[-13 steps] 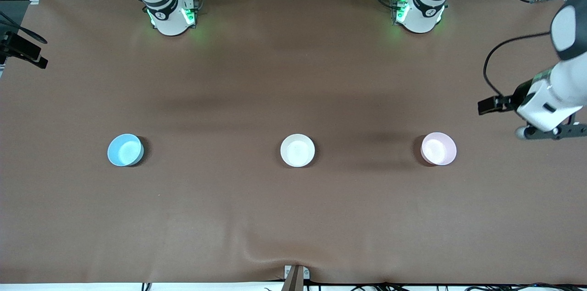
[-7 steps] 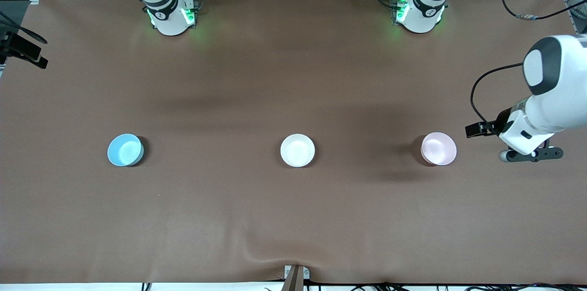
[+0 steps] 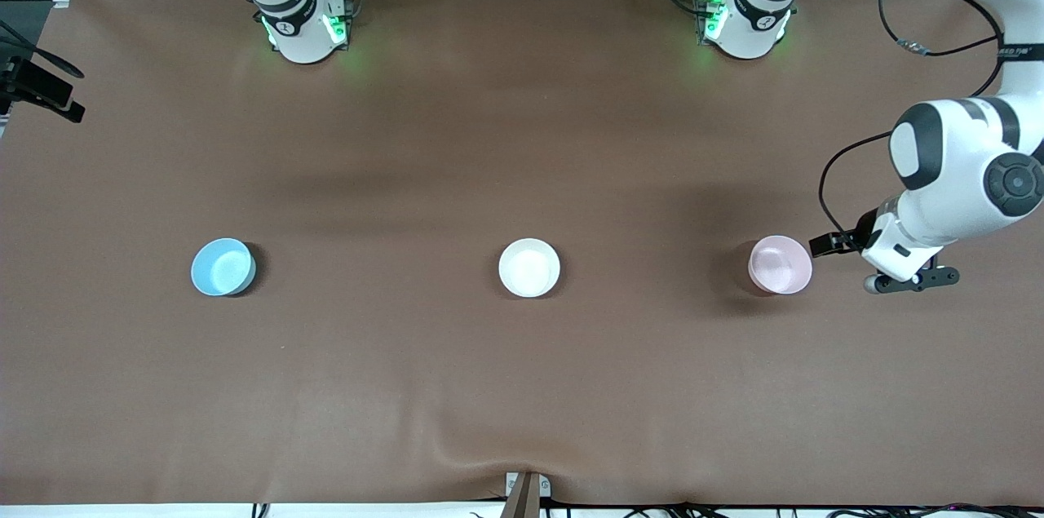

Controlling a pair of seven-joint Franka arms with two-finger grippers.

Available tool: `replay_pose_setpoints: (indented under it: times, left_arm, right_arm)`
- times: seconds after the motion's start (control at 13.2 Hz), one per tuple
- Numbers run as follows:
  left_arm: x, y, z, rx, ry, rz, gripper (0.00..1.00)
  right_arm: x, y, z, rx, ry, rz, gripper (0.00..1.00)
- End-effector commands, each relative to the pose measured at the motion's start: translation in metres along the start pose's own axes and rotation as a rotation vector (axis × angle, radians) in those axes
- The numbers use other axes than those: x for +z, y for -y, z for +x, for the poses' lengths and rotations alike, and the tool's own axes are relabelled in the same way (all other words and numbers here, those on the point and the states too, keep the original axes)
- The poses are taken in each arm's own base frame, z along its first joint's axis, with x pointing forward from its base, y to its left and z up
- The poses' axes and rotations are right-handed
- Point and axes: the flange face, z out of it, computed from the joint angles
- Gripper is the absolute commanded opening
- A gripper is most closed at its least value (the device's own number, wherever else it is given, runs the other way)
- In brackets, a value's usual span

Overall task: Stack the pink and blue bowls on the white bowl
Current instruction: 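Reach the left gripper down to the pink bowl's rim, then grasp the pink bowl rim with the left gripper and lift it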

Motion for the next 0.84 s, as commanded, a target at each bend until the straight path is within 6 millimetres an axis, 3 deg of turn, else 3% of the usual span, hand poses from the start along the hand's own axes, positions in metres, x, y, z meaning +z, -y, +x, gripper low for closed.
replay_pose_setpoints:
  times: [0.0, 0.23, 0.76]
  left_arm:
    - [0.034, 0.014, 0.008, -0.029, 0.006, -0.026, 0.87]
    - [0.056, 0.020, 0.005, -0.039, 0.039, -0.023, 0.78]
    - [0.085, 0.018, 0.003, -0.073, 0.069, -0.055, 0.61]
  right_arm:
    - [-0.003, 0.000, 0.001, -0.006, -0.007, 0.003, 1.00]
    - [-0.003, -0.001, 0.001, -0.004, -0.007, 0.002, 1.00]
    - [-0.003, 0.000, 0.001, -0.006, -0.007, 0.002, 1.00]
